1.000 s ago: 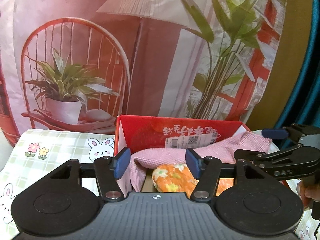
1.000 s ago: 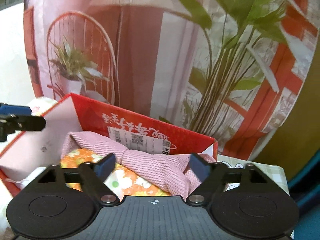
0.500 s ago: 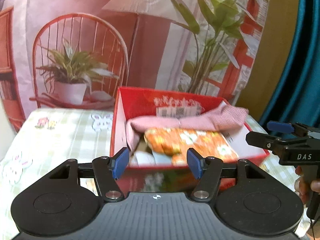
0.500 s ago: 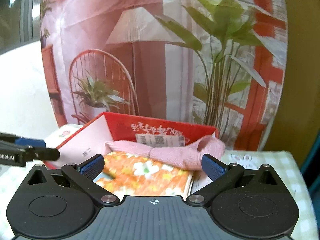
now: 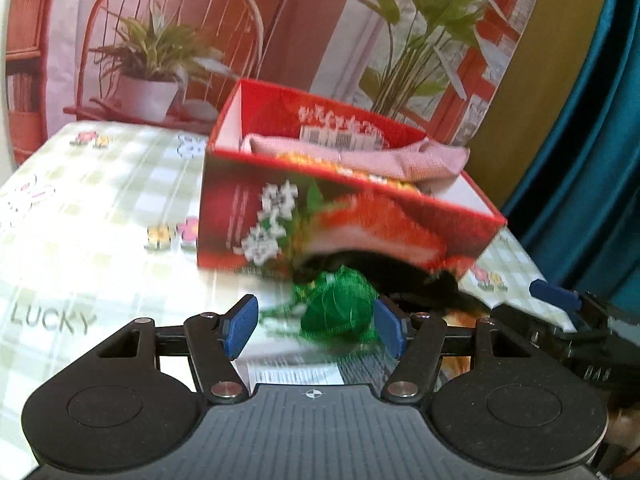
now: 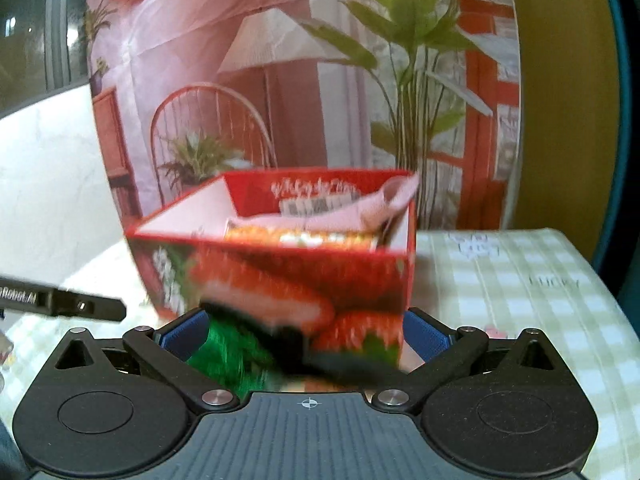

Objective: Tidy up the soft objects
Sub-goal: 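Reach down and grasp the panda-label bread packet with both tools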

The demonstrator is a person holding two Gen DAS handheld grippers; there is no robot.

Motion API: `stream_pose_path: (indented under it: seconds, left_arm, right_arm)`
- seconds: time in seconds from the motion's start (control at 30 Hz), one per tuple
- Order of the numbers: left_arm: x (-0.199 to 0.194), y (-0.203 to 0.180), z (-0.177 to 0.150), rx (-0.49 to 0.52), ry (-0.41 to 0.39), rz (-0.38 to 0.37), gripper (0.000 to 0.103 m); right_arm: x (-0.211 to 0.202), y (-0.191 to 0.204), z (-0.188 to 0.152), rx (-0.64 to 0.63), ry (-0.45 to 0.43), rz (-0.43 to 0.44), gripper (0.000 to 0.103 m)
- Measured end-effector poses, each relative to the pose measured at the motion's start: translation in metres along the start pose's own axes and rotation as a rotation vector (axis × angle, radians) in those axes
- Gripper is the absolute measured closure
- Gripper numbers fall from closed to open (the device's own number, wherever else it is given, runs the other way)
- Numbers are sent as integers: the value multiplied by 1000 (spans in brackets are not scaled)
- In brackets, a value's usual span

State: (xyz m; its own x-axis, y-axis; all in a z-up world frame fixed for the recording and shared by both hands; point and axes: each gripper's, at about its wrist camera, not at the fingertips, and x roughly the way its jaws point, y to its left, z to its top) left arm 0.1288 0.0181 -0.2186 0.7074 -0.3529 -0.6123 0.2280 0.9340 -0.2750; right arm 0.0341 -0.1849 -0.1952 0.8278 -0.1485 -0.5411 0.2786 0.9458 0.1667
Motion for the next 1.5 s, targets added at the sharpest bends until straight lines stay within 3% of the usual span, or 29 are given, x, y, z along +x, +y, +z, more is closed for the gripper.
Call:
stream_pose_path:
  seconds: [0.2, 0.6, 0.8, 0.87, 1.07, 1.3, 1.37, 1.5]
  left_arm:
    - [-2, -4, -23, 24, 8, 15, 37]
    - [7, -5, -37, 46, 58, 11, 37]
    - [8, -6, -39, 41, 57, -1, 37]
    - [6, -6, -38, 44, 49, -4, 37]
    - [5, -9, -38, 51, 31, -45, 38]
    - [7, -7, -36, 37, 36, -63, 40]
    - [12, -10, -30, 41, 51, -81, 48]
    - [26, -24, -16, 76, 69, -120, 48]
  right_arm:
    - [-7, 6, -39, -60, 63, -11, 1]
    - [3, -19, -58, 81, 90, 3, 6]
    - [6, -27, -61, 140, 94, 33, 17]
    - [5, -26, -61, 141, 97, 50, 29]
    - [6, -9, -59, 86, 99, 140, 42]
    - [7, -5, -57, 78, 105, 140, 42]
    - [10, -9, -58, 90, 116, 110, 42]
    - [13, -14, -60, 95, 129, 92, 42]
